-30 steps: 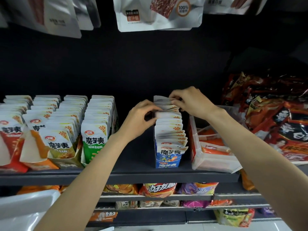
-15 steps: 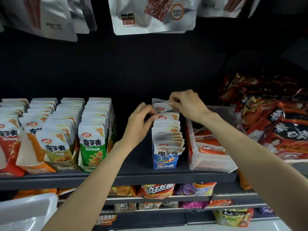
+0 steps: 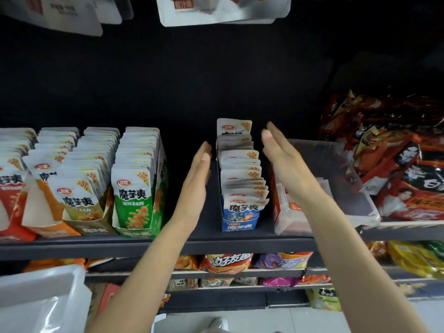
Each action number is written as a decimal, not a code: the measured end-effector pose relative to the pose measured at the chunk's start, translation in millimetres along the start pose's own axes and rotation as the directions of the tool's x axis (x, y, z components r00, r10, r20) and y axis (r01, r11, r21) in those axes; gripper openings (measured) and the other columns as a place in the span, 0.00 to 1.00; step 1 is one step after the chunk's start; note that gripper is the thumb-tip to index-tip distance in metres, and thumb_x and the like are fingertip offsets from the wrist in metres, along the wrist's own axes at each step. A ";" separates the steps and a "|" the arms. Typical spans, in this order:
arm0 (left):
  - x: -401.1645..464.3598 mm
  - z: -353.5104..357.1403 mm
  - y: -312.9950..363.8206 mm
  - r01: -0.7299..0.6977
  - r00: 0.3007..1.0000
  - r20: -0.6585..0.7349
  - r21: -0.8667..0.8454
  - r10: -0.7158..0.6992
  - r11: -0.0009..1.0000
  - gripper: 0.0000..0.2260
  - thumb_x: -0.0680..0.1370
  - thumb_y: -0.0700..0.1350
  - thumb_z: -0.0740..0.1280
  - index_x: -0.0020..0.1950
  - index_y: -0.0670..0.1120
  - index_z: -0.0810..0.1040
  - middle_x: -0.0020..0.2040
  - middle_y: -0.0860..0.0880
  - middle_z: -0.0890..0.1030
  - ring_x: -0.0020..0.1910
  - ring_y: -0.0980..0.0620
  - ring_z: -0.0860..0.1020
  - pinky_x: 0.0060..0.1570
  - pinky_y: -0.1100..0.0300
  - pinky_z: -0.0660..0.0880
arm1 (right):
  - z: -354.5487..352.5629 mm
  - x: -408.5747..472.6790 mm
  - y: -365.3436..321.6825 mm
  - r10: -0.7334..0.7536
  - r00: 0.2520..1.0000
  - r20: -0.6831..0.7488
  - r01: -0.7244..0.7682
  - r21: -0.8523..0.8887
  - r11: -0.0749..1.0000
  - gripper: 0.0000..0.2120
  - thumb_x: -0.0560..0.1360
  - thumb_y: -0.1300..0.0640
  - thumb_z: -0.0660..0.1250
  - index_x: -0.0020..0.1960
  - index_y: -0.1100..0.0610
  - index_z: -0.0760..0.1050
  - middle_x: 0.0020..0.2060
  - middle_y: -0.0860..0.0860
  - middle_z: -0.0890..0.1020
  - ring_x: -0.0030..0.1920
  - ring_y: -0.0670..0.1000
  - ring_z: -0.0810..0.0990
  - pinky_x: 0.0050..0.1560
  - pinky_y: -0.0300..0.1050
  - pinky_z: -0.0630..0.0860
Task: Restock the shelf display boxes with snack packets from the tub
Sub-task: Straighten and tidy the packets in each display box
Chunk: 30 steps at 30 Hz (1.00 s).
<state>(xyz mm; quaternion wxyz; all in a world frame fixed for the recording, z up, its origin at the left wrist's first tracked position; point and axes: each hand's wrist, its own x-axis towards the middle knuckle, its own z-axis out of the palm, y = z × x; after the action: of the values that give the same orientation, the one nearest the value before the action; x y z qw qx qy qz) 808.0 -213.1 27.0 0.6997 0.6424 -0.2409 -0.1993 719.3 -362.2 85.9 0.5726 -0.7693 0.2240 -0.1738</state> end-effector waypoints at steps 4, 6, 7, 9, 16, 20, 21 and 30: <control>-15.2 24.4 1.1 0.086 0.990 0.115 -0.028 -0.082 0.996 0.39 0.70 0.73 0.58 0.77 0.60 0.52 0.76 0.58 0.60 0.73 0.60 0.60 0.73 0.51 0.57 | 29.9 -20.9 14.6 0.118 0.991 0.062 -0.129 0.234 0.964 0.33 0.75 0.33 0.55 0.77 0.42 0.52 0.74 0.44 0.63 0.72 0.47 0.63 0.73 0.51 0.59; -16.0 32.3 5.4 0.098 0.991 0.096 -0.075 -0.091 0.992 0.36 0.74 0.66 0.57 0.77 0.59 0.48 0.77 0.58 0.57 0.72 0.61 0.60 0.71 0.58 0.60 | 36.2 -23.0 17.6 0.101 0.992 0.080 -0.120 0.293 0.949 0.36 0.72 0.32 0.56 0.76 0.41 0.52 0.73 0.44 0.65 0.71 0.46 0.65 0.73 0.53 0.61; -16.1 35.3 6.5 0.090 0.993 0.083 -0.090 -0.082 0.992 0.35 0.73 0.63 0.57 0.77 0.58 0.47 0.77 0.58 0.55 0.71 0.62 0.60 0.68 0.63 0.63 | 36.9 -24.0 17.6 0.083 0.993 0.081 -0.105 0.313 0.944 0.36 0.72 0.33 0.57 0.76 0.41 0.52 0.73 0.43 0.65 0.71 0.45 0.65 0.73 0.52 0.61; -16.8 38.3 5.8 0.063 0.995 0.078 -0.100 -0.056 0.993 0.36 0.72 0.60 0.58 0.77 0.59 0.47 0.77 0.59 0.55 0.68 0.65 0.62 0.58 0.72 0.66 | 35.1 -26.8 16.4 0.058 0.996 0.070 -0.078 0.334 0.939 0.35 0.73 0.35 0.58 0.76 0.41 0.52 0.72 0.43 0.66 0.71 0.45 0.66 0.72 0.53 0.62; -13.0 29.8 5.8 0.019 0.998 0.060 -0.073 -0.015 0.997 0.31 0.79 0.50 0.63 0.77 0.60 0.48 0.76 0.56 0.57 0.68 0.62 0.66 0.63 0.65 0.70 | 30.9 -29.5 14.3 0.020 1.000 -0.024 -0.016 0.186 0.982 0.30 0.79 0.43 0.56 0.77 0.44 0.49 0.75 0.42 0.60 0.70 0.38 0.60 0.73 0.43 0.61; -15.0 13.4 7.6 0.033 0.999 0.024 -0.056 -0.031 0.998 0.28 0.79 0.58 0.60 0.77 0.57 0.54 0.75 0.59 0.60 0.68 0.68 0.63 0.62 0.72 0.65 | 16.2 -47.9 16.9 -0.081 0.995 0.052 0.076 0.085 0.993 0.37 0.74 0.45 0.64 0.77 0.45 0.50 0.61 0.25 0.63 0.58 0.21 0.63 0.57 0.21 0.63; -17.7 10.5 7.2 0.039 0.998 0.042 -0.043 -0.037 0.998 0.30 0.77 0.61 0.60 0.76 0.57 0.55 0.75 0.60 0.61 0.70 0.66 0.62 0.67 0.67 0.62 | 13.8 -51.9 18.7 -0.104 0.991 0.087 0.104 0.005 0.995 0.39 0.73 0.47 0.66 0.77 0.47 0.48 0.60 0.24 0.61 0.60 0.22 0.62 0.62 0.24 0.63; -17.2 17.9 6.6 -0.075 0.995 0.091 0.278 0.052 0.958 0.32 0.77 0.57 0.57 0.77 0.55 0.47 0.78 0.56 0.48 0.75 0.62 0.48 0.75 0.56 0.50 | 40.3 -17.5 27.9 -0.102 0.995 0.005 0.098 -0.322 0.941 0.30 0.82 0.50 0.54 0.78 0.52 0.42 0.74 0.53 0.62 0.67 0.48 0.69 0.52 0.27 0.66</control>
<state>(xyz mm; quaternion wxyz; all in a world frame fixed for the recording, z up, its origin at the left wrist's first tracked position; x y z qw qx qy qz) 783.4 -216.8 33.3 0.5969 0.7184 -0.3159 -0.1669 721.7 -327.1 47.5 0.4283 -0.8617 0.2134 -0.1685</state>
